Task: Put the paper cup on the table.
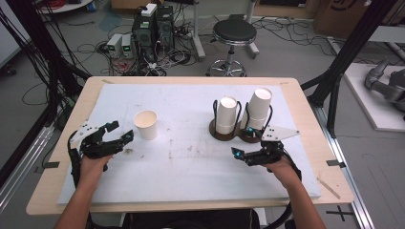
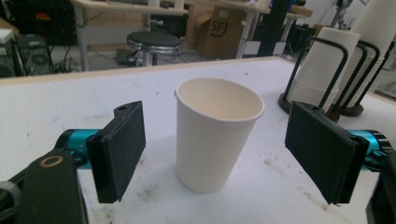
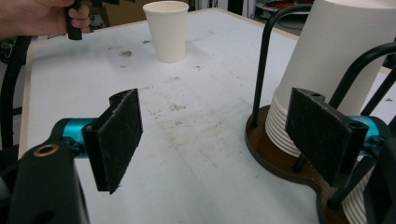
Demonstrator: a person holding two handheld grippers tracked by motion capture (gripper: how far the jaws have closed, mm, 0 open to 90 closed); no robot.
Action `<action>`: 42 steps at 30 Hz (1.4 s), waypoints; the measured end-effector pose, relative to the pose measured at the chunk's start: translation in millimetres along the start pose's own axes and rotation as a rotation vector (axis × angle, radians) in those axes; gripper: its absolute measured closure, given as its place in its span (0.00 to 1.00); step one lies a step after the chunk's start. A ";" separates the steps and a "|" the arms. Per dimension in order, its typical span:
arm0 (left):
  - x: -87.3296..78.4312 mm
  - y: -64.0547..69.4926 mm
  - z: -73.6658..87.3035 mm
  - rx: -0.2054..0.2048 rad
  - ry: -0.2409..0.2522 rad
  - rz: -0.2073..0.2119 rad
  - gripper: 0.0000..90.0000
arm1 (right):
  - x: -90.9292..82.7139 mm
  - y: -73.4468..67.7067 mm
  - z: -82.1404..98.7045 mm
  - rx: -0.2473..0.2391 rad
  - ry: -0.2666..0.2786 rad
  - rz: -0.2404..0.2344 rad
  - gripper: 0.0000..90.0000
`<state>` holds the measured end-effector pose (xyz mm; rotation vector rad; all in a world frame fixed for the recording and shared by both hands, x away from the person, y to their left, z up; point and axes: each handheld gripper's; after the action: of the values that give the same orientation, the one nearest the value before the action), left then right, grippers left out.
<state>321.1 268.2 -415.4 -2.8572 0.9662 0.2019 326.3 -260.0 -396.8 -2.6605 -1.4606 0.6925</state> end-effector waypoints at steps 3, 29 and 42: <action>0.9 1.6 -3.0 0.007 0.033 0.010 0.23 | -0.7 2.2 1.0 0.008 -0.001 0.006 0.22; 6.9 18.0 -14.6 0.032 0.086 0.081 0.23 | -14.1 15.0 6.7 0.033 0.030 0.085 0.22; 8.3 27.4 -15.9 0.043 0.084 0.119 0.23 | -17.2 9.1 6.3 0.032 0.036 0.114 0.22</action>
<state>312.3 239.2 -403.0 -2.7917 1.1426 0.0713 323.1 -280.1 -398.2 -2.7341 -1.2873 0.6651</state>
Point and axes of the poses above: each handheld gripper's, and its own axes: x roughly forward along the jaws, z roughly out of its underside, y roughly to its right, and after that the axes turned 13 degrees about x, right-handed
